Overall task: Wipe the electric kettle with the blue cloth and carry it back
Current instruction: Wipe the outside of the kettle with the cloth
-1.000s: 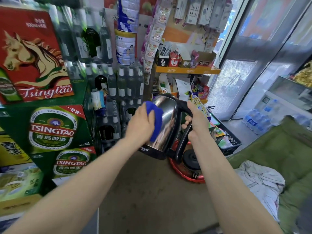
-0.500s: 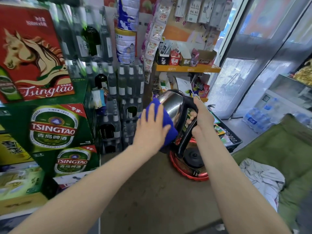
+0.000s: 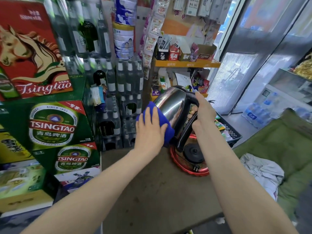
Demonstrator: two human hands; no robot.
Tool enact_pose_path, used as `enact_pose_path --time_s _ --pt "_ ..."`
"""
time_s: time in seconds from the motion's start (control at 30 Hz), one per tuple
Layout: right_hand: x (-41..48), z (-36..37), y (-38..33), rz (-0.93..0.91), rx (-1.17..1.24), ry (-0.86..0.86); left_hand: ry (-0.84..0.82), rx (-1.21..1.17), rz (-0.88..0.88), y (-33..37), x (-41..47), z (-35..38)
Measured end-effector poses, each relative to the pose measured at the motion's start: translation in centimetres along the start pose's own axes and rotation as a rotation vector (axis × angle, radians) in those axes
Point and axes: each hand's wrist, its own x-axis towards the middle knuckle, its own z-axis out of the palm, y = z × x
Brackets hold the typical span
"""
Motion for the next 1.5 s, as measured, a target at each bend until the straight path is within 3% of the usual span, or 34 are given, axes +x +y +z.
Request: enact_pose_path --time_s 0.07,0.2,0.3,0.37,0.43,0.53,0.63,0.8,0.93,1.0,1.1,1.2,1.4,1.5 --pt "-0.4 0.4 0.3 -0.012 -0.018 0.007 0.051 0.126 0.062 1.7 -0.1 0.9" --pt "-1.2 0.9 0.8 -0.004 -0.059 -0.034 0.111 0.081 0.114 1.8 3.9 -0.3" --pt "-1.1 0.4 0.8 0.024 -0.063 -0.063 0.090 -0.210 0.085 0.3 6.2 -2.3" --pt "-0.9 0.1 0.4 0.002 -0.037 -0.057 0.060 -0.368 -0.050 -0.5 6.1 -2.8" --pt "-0.6 -0.1 0.0 -0.024 -0.016 -0.060 0.055 -0.271 -0.076 -0.5 4.3 -2.2" --pt "-0.8 0.2 -0.1 -0.045 -0.028 -0.075 0.097 0.092 0.104 1.9 1.1 -0.2" --pt "-1.7 0.8 0.3 -0.094 -0.110 -0.121 0.130 0.180 0.203 3.0 3.2 -0.4" --pt "-2.2 0.2 0.8 -0.043 -0.153 -0.194 0.078 -0.164 0.131 1.1 8.7 -3.3" --pt "-2.0 -0.3 0.3 -0.033 -0.110 -0.155 0.101 -0.396 -0.045 0.1 6.3 -3.1" --pt "-1.7 -0.6 0.0 -0.041 -0.081 -0.108 0.089 -0.316 -0.081 0.1 3.3 -1.5" --pt "-1.9 -0.4 0.4 -0.055 -0.102 -0.104 0.097 0.055 0.079 1.9 0.8 0.8" --pt "-2.5 0.1 1.0 -0.057 -0.136 -0.127 0.136 0.150 0.164 3.0 3.0 0.4" --pt "-2.4 -0.8 0.1 -0.052 -0.109 -0.151 0.092 -0.409 0.003 0.6 6.6 -2.9" --pt "-2.0 -0.9 -0.5 -0.073 -0.046 -0.102 0.083 -0.459 -0.118 -0.4 3.7 -1.2"
